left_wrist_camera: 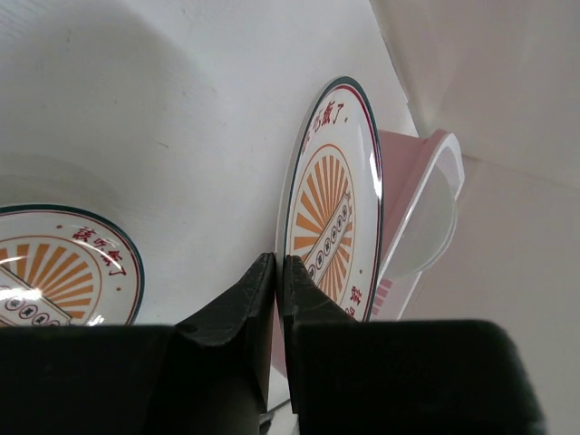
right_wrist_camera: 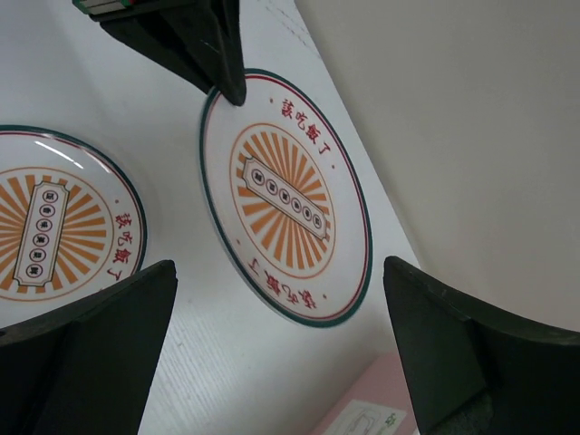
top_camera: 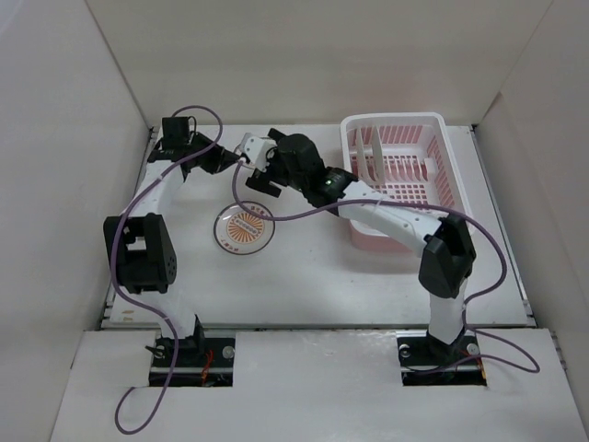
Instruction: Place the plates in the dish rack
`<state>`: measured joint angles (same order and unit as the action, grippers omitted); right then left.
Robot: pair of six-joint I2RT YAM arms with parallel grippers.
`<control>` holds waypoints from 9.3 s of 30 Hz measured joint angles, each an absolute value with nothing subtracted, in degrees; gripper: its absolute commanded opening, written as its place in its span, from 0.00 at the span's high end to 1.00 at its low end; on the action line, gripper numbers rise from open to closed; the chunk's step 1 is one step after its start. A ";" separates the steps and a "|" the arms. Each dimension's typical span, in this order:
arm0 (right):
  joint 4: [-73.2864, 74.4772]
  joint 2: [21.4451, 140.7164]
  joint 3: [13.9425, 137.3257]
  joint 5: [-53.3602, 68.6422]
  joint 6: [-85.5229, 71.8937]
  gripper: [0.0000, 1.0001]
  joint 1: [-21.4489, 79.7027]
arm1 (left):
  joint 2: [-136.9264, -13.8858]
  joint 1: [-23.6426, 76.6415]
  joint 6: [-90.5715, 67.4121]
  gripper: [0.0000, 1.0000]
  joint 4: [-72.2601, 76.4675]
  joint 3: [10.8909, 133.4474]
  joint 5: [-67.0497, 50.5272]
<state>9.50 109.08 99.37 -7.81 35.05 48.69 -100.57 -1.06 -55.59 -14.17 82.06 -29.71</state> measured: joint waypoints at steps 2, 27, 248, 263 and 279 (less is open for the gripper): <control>9.43 110.41 100.49 -8.75 36.32 0.00 49.58 | -99.90 -1.02 -56.66 1.00 -14.70 82.00 -29.67; 9.02 116.40 103.77 -13.13 40.73 0.85 49.47 | -93.36 -0.08 -62.74 1.00 -14.33 80.62 -33.71; 8.84 78.85 87.72 11.05 -4.78 0.00 16.60 | -72.64 4.19 -59.64 0.54 6.09 26.13 -6.72; 8.51 78.85 87.72 11.00 -4.29 0.00 17.02 | -75.68 4.16 -59.90 1.00 7.49 26.52 -5.78; 8.60 80.79 88.25 17.21 5.04 0.00 20.58 | -66.59 8.21 -55.00 1.00 -4.19 39.72 -1.54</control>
<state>8.60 80.79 88.25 17.21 5.04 20.58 -66.59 8.21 -55.00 -4.19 39.72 -1.54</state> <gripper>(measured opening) 0.998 0.043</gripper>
